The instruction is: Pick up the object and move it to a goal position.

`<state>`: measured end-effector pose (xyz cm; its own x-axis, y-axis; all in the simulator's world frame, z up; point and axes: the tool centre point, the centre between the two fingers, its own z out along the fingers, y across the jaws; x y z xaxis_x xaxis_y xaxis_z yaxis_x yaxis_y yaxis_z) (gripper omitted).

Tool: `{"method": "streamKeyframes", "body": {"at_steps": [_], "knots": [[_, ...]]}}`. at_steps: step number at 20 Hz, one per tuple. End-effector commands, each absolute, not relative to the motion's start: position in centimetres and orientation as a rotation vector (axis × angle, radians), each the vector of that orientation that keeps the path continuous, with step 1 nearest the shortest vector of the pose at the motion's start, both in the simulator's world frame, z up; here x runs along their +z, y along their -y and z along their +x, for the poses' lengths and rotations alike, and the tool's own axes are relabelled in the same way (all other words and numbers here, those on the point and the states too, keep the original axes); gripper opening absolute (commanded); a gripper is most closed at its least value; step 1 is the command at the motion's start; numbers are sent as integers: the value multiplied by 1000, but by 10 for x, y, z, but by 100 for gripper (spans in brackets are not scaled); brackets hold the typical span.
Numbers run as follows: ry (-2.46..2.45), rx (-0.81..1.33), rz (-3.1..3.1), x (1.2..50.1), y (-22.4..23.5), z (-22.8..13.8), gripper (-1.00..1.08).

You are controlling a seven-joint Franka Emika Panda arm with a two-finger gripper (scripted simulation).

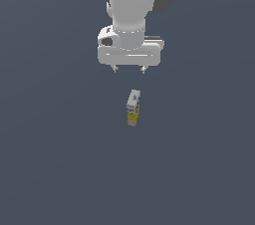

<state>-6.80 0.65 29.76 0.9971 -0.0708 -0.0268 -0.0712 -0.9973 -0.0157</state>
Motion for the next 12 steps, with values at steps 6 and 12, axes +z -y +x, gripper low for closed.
{"method": "streamKeyframes", "body": {"at_steps": [6, 12], "knots": [[-231, 26, -3125, 260, -16, -54, 100], [-346, 10, -3121, 223, -26, -43, 100]]}}
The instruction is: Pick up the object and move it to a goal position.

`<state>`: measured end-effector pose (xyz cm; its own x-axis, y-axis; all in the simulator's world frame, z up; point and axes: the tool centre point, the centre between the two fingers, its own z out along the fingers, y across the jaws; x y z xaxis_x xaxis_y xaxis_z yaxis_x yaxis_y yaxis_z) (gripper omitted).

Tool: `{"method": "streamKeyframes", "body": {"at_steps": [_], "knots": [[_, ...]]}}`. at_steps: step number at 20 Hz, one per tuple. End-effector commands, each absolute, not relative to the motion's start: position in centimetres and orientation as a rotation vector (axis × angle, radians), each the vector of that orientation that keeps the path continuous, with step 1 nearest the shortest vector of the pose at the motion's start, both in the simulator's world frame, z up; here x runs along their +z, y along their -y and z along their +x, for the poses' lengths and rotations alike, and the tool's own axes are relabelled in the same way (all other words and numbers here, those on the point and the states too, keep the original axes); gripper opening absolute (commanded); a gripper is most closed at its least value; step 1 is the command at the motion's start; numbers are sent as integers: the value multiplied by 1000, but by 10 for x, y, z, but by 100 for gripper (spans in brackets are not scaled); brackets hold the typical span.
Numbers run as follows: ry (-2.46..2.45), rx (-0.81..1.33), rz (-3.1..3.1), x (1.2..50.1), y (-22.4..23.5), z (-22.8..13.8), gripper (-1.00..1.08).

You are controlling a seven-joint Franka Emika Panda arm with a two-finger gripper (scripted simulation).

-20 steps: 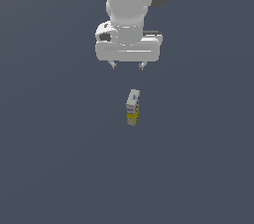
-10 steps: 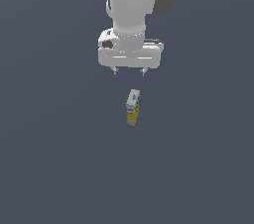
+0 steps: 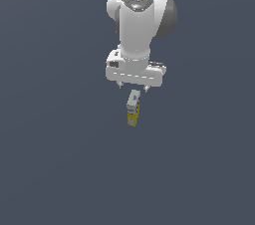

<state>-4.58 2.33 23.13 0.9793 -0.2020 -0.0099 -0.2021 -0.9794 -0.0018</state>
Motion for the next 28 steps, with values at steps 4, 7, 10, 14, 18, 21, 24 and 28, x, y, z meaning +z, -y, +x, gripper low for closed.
{"method": "streamKeyframes", "body": {"at_steps": [4, 7, 10, 14, 18, 21, 24, 28], "knots": [[-390, 3, -3117, 209, -29, -40, 100], [-407, 0, -3115, 203, -31, -39, 100], [-405, 3, -3116, 203, -31, -39, 100], [-405, 2, -3115, 198, -31, -39, 100], [-407, 2, -3115, 182, -31, -40, 100], [-409, 1, -3115, 167, -31, -40, 100], [-410, 0, -3115, 157, -31, -40, 100], [-410, 0, -3115, 152, -32, -39, 100]]}}
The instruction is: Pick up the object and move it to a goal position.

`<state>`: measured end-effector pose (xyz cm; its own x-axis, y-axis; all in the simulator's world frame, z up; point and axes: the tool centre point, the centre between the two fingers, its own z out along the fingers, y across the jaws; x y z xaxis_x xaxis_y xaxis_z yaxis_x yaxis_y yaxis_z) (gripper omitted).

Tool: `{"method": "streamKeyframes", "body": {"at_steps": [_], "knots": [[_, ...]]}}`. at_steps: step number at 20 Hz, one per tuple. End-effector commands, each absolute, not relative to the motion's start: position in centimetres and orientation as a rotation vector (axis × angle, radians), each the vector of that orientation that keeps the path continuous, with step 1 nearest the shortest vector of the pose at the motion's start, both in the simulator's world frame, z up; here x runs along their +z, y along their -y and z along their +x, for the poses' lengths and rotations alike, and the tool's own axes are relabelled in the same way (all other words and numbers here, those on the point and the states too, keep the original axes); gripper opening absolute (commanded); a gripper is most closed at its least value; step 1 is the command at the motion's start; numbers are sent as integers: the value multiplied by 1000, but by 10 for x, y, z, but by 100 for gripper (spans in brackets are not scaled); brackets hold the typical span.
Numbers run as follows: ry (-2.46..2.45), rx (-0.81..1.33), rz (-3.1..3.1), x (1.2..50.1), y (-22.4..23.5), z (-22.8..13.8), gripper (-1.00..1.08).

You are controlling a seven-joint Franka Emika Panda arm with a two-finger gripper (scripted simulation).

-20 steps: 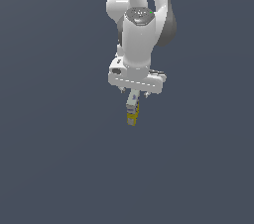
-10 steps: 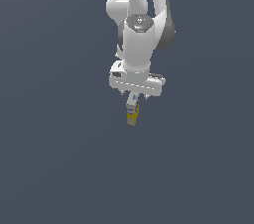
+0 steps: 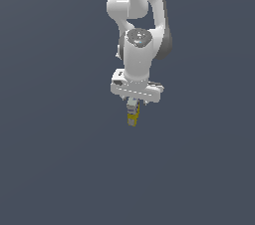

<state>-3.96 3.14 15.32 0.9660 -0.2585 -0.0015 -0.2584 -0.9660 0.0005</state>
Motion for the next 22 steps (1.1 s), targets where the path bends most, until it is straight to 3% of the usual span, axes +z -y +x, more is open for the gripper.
{"method": "streamKeyframes", "body": {"at_steps": [1, 14, 22], "knots": [[410, 0, 3115, 152, -32, -39, -100], [410, 0, 3115, 153, -28, -37, -100], [410, 1, 3115, 165, 8, -19, -100]]}}
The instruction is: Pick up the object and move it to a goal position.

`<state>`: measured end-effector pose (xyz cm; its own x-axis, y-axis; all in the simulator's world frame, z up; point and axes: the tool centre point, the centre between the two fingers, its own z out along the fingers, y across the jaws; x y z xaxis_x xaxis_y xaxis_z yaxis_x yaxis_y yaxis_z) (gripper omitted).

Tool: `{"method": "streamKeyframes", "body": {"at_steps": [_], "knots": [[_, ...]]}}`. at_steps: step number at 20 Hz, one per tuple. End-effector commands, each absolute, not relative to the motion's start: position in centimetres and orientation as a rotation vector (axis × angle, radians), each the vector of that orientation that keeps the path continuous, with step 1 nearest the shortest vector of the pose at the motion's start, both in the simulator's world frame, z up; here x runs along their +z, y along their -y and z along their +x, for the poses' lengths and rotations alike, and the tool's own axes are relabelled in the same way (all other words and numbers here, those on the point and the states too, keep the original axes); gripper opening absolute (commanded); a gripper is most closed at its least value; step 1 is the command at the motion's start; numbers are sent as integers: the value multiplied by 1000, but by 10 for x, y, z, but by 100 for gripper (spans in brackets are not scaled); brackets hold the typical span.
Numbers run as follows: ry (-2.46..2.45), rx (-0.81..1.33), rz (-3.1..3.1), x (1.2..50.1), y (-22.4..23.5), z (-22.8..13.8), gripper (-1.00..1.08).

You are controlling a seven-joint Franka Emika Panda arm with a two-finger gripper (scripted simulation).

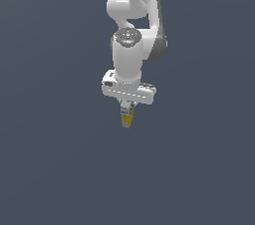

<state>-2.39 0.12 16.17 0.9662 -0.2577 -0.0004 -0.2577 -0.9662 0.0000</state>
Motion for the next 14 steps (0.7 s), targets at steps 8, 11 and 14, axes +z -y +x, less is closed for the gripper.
{"method": "streamKeyframes", "body": {"at_steps": [8, 11, 14], "knots": [[-409, 0, -3115, 184, 71, 13, -100], [-409, 0, -3115, 192, 97, 26, -100], [-409, 0, -3115, 200, 120, 39, -100]]}}
